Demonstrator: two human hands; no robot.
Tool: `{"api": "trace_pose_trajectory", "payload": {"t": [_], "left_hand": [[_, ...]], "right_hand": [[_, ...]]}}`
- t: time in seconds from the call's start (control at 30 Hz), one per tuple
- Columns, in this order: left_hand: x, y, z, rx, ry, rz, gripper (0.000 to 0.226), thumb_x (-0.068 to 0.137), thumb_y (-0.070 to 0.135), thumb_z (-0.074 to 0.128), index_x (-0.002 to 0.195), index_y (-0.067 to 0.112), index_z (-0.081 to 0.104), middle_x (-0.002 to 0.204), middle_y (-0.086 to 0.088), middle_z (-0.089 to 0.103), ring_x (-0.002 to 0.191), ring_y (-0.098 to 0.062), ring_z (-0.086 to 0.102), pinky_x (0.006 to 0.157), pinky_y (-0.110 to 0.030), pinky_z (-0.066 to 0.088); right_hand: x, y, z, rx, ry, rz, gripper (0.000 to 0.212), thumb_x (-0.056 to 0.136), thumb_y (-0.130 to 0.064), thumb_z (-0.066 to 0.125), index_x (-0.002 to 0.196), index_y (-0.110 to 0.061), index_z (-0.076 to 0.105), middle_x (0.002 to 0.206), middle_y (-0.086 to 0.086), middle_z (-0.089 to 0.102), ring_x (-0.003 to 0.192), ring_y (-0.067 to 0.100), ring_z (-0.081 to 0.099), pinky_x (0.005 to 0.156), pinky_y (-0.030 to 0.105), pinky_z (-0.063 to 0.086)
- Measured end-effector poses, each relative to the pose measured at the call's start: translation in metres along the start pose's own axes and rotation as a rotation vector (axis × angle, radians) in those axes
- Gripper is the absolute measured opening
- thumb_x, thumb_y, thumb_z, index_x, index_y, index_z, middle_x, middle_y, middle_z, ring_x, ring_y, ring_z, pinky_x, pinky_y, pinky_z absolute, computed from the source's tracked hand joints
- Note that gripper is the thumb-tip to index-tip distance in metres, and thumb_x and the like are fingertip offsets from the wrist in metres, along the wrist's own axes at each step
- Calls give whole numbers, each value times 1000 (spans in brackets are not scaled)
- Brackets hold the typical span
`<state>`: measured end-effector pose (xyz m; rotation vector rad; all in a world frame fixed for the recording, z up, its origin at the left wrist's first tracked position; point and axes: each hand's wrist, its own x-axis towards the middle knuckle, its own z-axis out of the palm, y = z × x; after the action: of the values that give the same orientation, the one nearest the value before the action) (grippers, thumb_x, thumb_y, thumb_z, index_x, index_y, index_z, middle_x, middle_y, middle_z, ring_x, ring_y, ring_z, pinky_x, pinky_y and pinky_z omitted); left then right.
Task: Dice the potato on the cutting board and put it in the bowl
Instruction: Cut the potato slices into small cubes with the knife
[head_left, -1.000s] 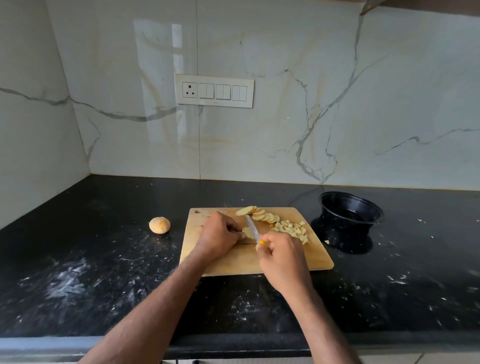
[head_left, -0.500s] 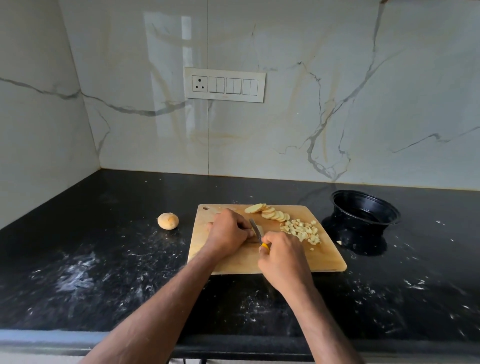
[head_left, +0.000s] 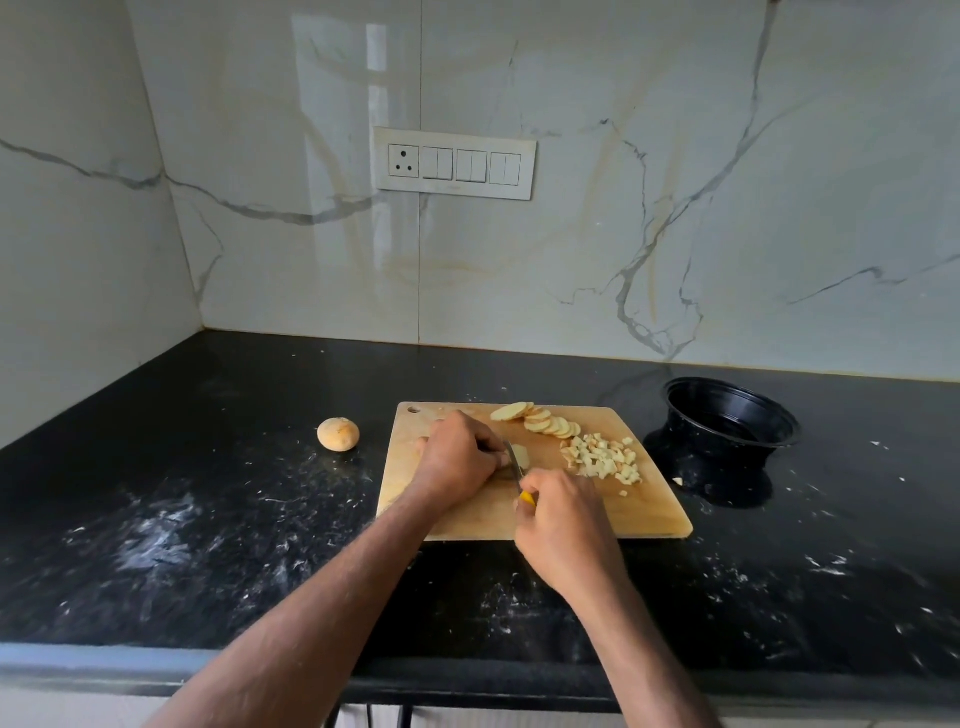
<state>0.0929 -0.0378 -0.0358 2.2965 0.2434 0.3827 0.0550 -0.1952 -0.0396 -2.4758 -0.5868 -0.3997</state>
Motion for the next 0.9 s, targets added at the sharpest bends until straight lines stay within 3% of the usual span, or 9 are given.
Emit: {"api": "trace_pose_trajectory", "payload": {"t": [0.1, 0.2, 0.27, 0.33, 0.4, 0.5, 0.63, 0.73, 0.9], "left_hand": [[-1, 1, 0, 3, 2, 2, 6, 82, 22, 83, 81, 27, 80, 82, 17, 71, 98, -15, 63, 99, -49, 49], [-3, 1, 0, -11, 3, 12, 6, 82, 22, 83, 87, 25, 81, 85, 16, 73, 97, -13, 64, 100, -50, 48], [-5, 3, 0, -17, 12, 17, 6, 83, 20, 82, 88, 24, 81, 85, 16, 73, 95, -12, 65, 101, -50, 48], [-7, 4, 1, -6, 29, 15, 5, 83, 20, 79, 88, 23, 81, 85, 14, 73, 93, -13, 66, 100, -50, 49], [-8, 5, 2, 17, 42, 13, 8, 84, 22, 75, 89, 22, 81, 87, 13, 74, 93, -13, 65, 100, -49, 49], [-10, 8, 7, 121, 72, 25, 17, 82, 42, 74, 79, 25, 77, 78, 16, 70, 85, -11, 62, 100, -49, 46], [-9, 12, 13, 301, 139, 18, 41, 72, 68, 74, 69, 28, 62, 69, 18, 57, 79, -11, 52, 93, -45, 37], [-7, 15, 16, 367, 141, 6, 41, 73, 67, 75, 71, 28, 61, 76, 16, 60, 87, -15, 52, 91, -45, 34], [-5, 19, 17, 348, 127, 4, 26, 80, 52, 75, 75, 28, 65, 84, 11, 63, 89, -15, 49, 95, -46, 35]], "right_hand": [[-15, 6, -13, 49, -41, 28, 15, 94, -19, 66, 105, -17, 75, 88, -9, 68, 76, 6, 62, 62, 19, 52], [-23, 23, -30, 140, -66, 80, 8, 90, -14, 68, 92, -11, 75, 67, -7, 66, 54, 13, 61, 48, 33, 52], [-22, 37, -39, 221, -50, 127, 9, 88, -16, 73, 95, -18, 78, 62, -12, 63, 47, 9, 58, 40, 24, 43], [-15, 46, -44, 269, -2, 156, 14, 86, -18, 76, 99, -23, 79, 55, -18, 58, 44, 3, 57, 43, 21, 45], [-4, 47, -43, 288, 68, 172, 11, 86, -18, 75, 97, -21, 79, 53, -14, 58, 44, 7, 57, 45, 32, 53], [8, 43, -29, 252, 184, 166, 6, 89, -17, 72, 90, -14, 77, 57, -4, 64, 49, 14, 58, 53, 39, 56], [9, 43, -12, 192, 268, 132, 8, 90, -17, 71, 93, -18, 78, 54, -14, 53, 48, 3, 44, 46, 14, 32], [6, 44, -9, 153, 262, 91, 15, 89, -17, 71, 102, -17, 79, 66, -11, 65, 54, -2, 50, 53, 5, 34], [3, 43, -10, 121, 255, 48, 18, 87, -16, 72, 104, -16, 78, 92, -5, 76, 81, 10, 69, 72, 18, 53]]}}
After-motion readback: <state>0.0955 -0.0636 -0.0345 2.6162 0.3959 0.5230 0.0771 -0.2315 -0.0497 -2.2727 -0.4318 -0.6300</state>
